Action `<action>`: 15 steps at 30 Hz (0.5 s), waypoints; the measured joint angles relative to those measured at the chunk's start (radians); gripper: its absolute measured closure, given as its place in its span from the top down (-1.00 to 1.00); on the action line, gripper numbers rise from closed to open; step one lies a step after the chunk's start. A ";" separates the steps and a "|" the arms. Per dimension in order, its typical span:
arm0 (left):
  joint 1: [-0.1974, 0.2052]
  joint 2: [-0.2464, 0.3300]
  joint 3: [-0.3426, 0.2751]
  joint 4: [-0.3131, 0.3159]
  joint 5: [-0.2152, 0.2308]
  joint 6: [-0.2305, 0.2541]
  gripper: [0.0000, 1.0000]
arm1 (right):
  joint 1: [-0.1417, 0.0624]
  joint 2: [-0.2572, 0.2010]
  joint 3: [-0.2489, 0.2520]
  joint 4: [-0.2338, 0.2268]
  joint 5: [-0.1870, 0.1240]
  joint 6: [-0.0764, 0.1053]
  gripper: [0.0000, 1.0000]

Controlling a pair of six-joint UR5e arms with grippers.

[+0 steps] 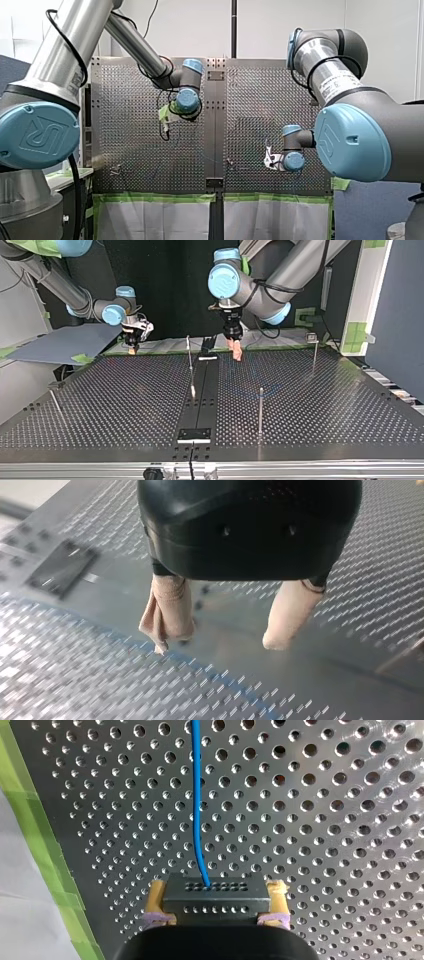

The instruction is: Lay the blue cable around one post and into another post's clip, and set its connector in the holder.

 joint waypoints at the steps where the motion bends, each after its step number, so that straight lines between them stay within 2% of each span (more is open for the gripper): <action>1: 0.007 0.007 0.000 -0.007 -0.004 -0.007 1.00 | 0.000 0.000 0.000 0.000 -0.001 0.000 -0.25; 9: 0.071 0.074 -0.001 -0.063 -0.001 -0.074 1.00 | 0.002 0.001 -0.001 0.000 -0.010 0.000 -0.25; 15: 0.102 0.128 0.000 -0.064 0.009 -0.128 1.00 | 0.005 0.001 -0.001 -0.001 -0.013 0.000 -0.25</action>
